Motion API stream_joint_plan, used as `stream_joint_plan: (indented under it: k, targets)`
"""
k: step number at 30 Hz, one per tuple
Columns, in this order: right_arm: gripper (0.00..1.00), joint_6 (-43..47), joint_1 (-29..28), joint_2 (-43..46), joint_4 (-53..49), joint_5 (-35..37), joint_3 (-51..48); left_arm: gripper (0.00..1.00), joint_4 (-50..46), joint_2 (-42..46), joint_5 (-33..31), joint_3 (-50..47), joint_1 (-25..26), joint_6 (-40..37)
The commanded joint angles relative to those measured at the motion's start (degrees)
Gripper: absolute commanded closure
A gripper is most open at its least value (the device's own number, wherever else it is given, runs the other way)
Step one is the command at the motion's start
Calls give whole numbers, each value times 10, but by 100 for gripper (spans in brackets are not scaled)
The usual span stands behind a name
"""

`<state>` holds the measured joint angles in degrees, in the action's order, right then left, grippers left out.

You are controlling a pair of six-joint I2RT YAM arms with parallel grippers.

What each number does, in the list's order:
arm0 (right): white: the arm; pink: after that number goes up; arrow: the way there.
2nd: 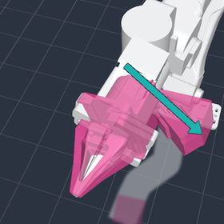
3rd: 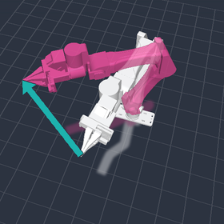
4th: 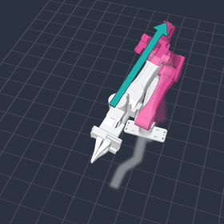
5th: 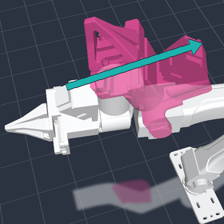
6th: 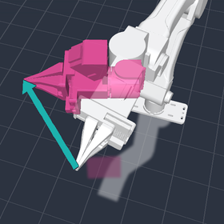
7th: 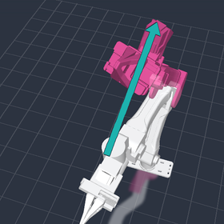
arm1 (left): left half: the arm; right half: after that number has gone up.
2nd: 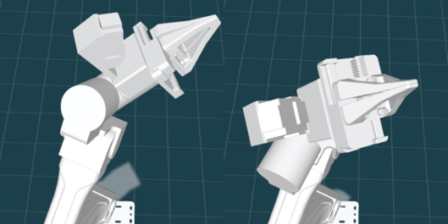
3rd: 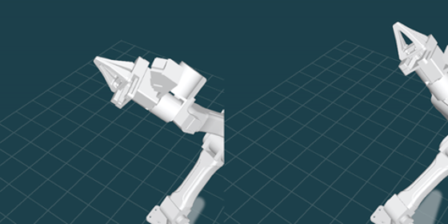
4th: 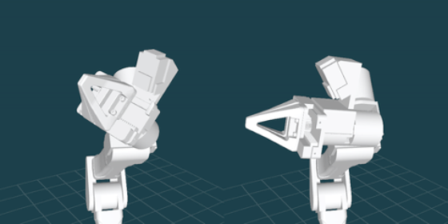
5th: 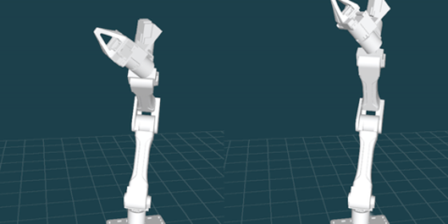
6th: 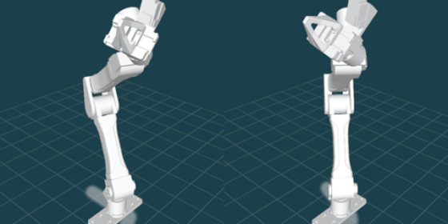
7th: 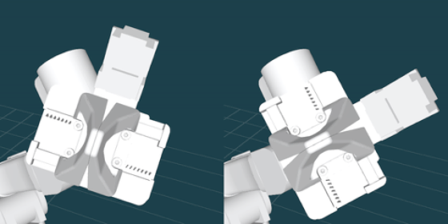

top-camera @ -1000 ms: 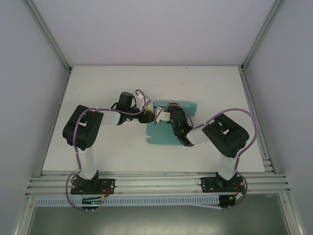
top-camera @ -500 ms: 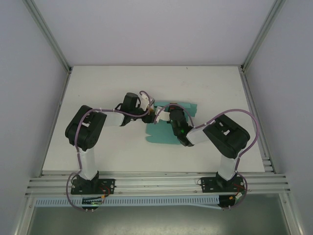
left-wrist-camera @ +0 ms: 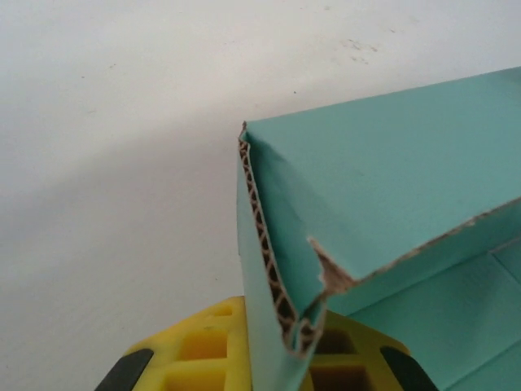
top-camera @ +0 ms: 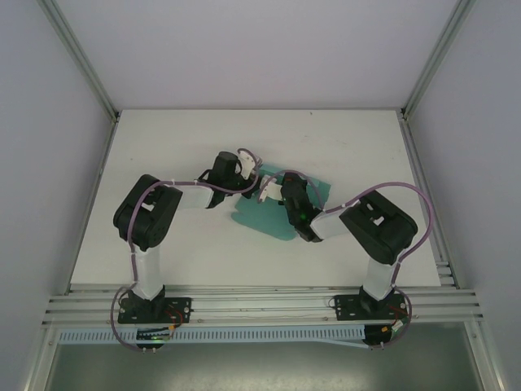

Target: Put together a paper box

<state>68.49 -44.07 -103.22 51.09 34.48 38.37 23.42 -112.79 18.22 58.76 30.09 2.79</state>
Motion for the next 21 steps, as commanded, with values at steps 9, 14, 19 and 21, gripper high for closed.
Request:
stream_joint_plan:
  k: [9, 14, 19, 21]
  targets:
    - [18, -230, 23, 137, -76, 26, -5, 100, -39, -11, -184, -30, 19, 45]
    - [1, -504, 101, 288, -339, -106, -9, 100, -80, -26, -207, -18, 29, 48]
    - [1, -633, 225, 361, -475, -422, -17, 100, -94, -38, -173, -7, 29, 68]
    - [1, -623, 238, 372, -502, -484, -18, 100, -99, -40, -164, -2, 28, 71]
